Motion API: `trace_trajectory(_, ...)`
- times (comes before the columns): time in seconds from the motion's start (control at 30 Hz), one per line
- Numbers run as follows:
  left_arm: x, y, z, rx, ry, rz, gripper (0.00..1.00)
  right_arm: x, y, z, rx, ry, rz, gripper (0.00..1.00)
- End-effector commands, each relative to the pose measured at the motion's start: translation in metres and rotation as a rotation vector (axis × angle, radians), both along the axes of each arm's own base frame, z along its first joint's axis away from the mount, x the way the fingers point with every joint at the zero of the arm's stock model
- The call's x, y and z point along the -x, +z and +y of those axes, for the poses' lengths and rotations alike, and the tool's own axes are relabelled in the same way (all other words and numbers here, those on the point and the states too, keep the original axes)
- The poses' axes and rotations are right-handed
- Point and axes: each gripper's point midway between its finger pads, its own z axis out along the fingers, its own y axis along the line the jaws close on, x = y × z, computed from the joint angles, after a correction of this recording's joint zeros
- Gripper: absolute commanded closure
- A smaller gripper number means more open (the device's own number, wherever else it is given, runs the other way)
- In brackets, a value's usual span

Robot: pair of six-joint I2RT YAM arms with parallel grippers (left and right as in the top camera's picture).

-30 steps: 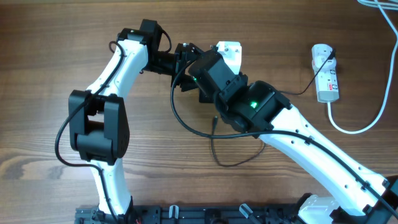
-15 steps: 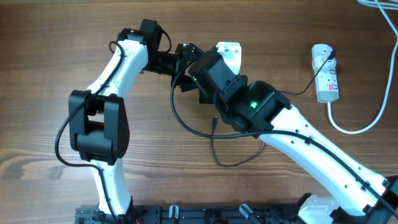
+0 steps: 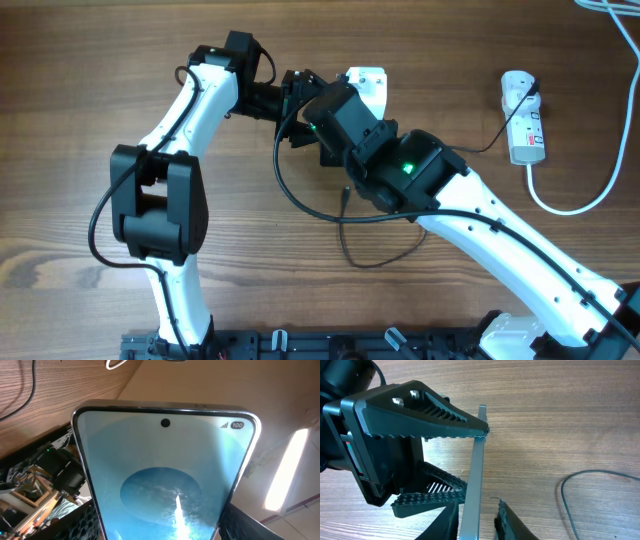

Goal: Plug charger to phone and switch on socket

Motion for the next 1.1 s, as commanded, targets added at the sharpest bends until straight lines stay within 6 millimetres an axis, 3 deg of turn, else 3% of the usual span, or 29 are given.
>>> trace_trajectory(0.0, 0.0002, 0.0277, 0.0023, 0.039, 0.007, -0.053, 0.27, -0.0035, 0.0083, 0.0064, -0.019, 0.01, -0.021, 0.76)
trace_trajectory(0.7, 0.0008, 0.0285, 0.0024, 0.043, 0.006, -0.045, 0.26, -0.0092, 0.0035, 0.0106, -0.016, 0.004, -0.027, 0.73)
trace_trajectory(1.07, 0.0006, 0.0282, 0.0024, 0.042, 0.006, -0.048, 0.26, -0.0118, 0.0028, 0.012, -0.018, -0.001, -0.033, 0.79)
